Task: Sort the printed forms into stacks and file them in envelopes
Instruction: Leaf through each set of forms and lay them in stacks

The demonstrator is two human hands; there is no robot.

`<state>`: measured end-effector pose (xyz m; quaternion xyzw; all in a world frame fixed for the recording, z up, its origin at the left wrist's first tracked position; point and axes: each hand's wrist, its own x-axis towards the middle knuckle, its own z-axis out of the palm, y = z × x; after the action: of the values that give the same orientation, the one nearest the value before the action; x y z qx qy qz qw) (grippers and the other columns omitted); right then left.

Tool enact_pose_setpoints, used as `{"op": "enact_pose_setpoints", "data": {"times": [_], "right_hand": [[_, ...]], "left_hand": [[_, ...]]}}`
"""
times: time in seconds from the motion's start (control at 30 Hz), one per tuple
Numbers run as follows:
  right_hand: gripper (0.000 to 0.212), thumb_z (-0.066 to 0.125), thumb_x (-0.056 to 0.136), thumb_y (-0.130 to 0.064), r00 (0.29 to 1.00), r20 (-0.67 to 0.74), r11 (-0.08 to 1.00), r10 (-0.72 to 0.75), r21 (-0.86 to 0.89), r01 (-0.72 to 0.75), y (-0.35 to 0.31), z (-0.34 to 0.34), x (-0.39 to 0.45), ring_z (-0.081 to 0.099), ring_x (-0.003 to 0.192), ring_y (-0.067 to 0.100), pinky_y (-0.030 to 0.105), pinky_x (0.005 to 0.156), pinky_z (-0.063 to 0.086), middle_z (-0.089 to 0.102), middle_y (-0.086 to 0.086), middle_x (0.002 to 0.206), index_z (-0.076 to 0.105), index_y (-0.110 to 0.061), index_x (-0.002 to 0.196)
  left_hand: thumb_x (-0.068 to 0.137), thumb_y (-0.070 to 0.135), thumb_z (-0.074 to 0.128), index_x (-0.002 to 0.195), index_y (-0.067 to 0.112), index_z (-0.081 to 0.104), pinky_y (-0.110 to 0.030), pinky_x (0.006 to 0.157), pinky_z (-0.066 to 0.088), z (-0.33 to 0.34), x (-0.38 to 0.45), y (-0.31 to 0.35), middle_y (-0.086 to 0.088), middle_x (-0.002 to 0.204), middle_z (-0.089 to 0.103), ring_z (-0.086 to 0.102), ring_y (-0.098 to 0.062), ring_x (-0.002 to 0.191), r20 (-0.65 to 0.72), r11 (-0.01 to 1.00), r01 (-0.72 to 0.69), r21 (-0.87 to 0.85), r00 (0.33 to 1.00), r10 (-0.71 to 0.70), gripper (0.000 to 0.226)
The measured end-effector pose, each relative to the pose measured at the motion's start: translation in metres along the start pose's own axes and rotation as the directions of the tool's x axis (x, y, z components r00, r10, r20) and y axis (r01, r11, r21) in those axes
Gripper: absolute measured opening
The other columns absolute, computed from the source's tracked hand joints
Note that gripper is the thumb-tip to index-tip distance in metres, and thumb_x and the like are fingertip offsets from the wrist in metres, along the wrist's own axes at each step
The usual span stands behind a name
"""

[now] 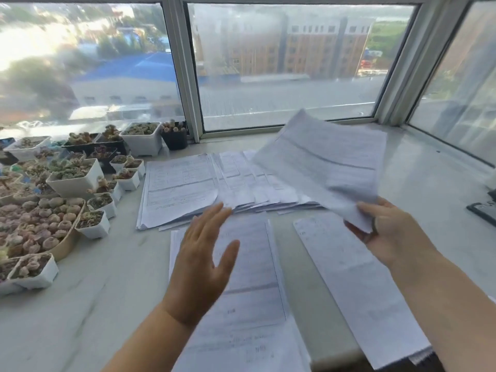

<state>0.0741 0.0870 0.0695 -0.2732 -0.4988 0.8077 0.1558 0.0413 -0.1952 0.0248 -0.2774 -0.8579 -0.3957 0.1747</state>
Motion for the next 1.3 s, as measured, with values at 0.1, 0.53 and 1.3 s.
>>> {"op": "enact_pose_setpoints", "data": {"times": [0.1, 0.53, 1.3], "right_hand": [[0.028, 0.042, 0.098, 0.002, 0.997, -0.072, 0.989, 0.014, 0.151, -0.003, -0.012, 0.007, 0.044, 0.068, 0.053, 0.009, 0.021, 0.047, 0.055, 0.072, -0.001, 0.066, 0.058, -0.014, 0.082], [0.025, 0.042, 0.098, 0.002, 0.974, 0.165, 0.968, 0.155, 0.172, -0.183, 0.043, 0.095, 0.193, 0.072, 0.065, 0.016, 0.035, 0.066, 0.061, 0.075, 0.002, 0.08, 0.061, -0.013, 0.098], [0.021, 0.046, 0.097, -0.003, 0.773, 0.437, 0.875, 0.46, -0.077, -0.477, 0.131, 0.188, 0.214, 0.07, 0.076, 0.016, 0.057, 0.077, 0.048, 0.073, -0.001, 0.075, 0.06, -0.017, 0.094]], "left_hand": [[0.09, 0.01, 0.06, 0.129, 0.016, 0.056, -0.038, 0.111, 0.035, 0.015, 0.043, -0.036, 0.004, 0.135, 0.049, 0.043, -0.015, 0.132, 0.02, 0.99, 0.144, -0.005, 0.989, -0.144, 0.04], [0.078, 0.059, 0.061, 0.134, 0.029, 0.046, -0.046, 0.114, 0.017, 0.129, 0.147, -0.142, 0.009, 0.141, 0.042, 0.028, -0.018, 0.137, 0.28, 0.87, 0.31, 0.384, 0.859, -0.429, 0.065], [0.07, 0.019, 0.06, 0.115, 0.028, 0.059, -0.015, 0.085, 0.044, 0.097, 0.135, -0.182, 0.007, 0.115, 0.063, 0.06, -0.007, 0.1, 0.223, 0.852, 0.508, -0.125, 0.851, -0.475, 0.045]]}}
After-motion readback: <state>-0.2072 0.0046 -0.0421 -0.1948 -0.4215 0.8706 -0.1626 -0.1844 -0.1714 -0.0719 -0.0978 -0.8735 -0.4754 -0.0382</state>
